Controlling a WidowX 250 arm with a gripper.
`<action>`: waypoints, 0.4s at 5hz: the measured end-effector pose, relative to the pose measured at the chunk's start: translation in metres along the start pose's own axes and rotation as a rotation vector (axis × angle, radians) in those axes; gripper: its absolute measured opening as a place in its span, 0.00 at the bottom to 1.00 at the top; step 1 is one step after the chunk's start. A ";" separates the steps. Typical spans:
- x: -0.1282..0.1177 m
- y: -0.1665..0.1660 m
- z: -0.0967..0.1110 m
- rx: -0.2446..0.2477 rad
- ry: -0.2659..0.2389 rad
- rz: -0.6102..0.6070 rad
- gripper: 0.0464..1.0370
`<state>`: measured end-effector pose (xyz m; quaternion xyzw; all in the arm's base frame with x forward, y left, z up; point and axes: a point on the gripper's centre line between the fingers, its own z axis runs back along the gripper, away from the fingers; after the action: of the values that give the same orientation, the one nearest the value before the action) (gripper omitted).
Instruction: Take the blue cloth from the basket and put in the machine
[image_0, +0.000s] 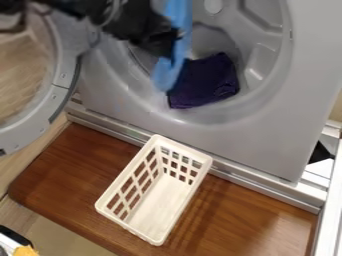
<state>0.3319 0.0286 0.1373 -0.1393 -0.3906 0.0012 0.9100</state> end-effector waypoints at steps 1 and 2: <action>0.015 -0.007 -0.024 -0.032 0.010 -0.020 0.01; 0.016 -0.012 -0.053 -0.076 0.046 -0.022 0.01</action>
<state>0.3795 0.0053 0.1173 -0.1693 -0.3706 -0.0267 0.9128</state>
